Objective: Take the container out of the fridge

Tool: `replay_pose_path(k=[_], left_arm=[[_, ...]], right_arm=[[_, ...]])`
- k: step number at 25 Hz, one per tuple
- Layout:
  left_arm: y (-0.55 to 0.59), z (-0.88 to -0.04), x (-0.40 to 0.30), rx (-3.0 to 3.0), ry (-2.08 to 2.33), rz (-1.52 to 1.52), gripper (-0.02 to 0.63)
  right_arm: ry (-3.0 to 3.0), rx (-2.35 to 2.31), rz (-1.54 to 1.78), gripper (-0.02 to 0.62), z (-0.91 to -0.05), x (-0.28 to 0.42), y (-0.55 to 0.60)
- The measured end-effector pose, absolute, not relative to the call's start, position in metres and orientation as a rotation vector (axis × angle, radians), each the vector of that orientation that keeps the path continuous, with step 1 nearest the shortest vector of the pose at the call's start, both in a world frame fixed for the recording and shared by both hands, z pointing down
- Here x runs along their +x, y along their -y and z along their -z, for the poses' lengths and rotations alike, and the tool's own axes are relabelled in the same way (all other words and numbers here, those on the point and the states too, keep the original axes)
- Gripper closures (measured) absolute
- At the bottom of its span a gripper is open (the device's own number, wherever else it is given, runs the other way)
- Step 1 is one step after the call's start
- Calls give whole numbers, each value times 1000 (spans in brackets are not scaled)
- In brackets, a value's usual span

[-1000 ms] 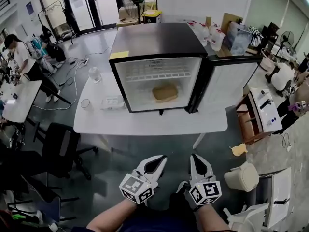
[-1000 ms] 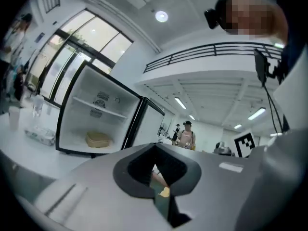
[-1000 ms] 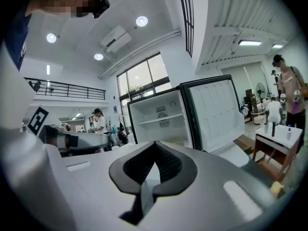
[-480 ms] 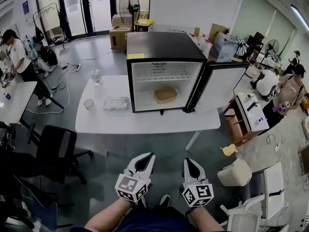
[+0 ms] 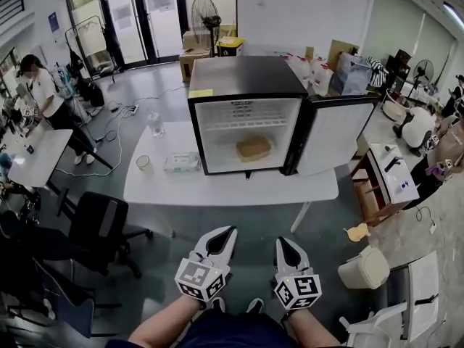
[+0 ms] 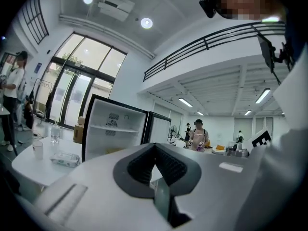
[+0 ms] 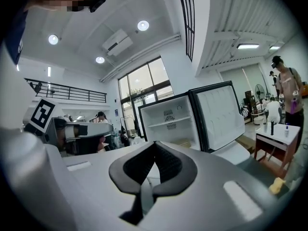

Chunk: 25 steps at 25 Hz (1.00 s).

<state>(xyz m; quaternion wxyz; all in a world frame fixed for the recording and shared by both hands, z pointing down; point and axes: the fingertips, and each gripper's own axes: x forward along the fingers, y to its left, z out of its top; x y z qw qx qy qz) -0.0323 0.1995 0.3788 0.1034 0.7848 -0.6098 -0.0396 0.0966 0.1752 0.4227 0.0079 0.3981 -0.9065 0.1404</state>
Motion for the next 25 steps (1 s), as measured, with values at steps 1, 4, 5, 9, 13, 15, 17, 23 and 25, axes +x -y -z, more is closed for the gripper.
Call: replay_pose_path(k=[1,4,5,9,13,15,17,23,25], left_arm=[[-197,-376,-28,2317,1809,112,604],[-190,-372,-19,2305,1844,105,604],[-189,-373,-16,2296,1855,103,604],[-189,-377,-11,2258,1881,93,604],[-183,-385,-13,2249,1887,71,604],[-176,-387,-17,2247,1887,71,604],[-169,-389,-22,2249,1877,80,604],[-139,-395,-51,2280,1814,104,604],[-128,-397,-64,2291,1786,107,604]], right_arm=[[2842,1236,-431,589,-422,100,-171],[2861,1198,-419,589,-422,107,-162],[2866,1182,-423,589,-423,109,-160],[2872,1131,-427,590,-427,113,-158],[2865,1120,-434,590,-431,111,-151],[2859,1121,-437,589,-434,108,-147],[2848,1132,-436,589,-437,104,-141],[2788,1206,-425,590,-443,82,-116],[2765,1236,-421,589,-443,72,-106]])
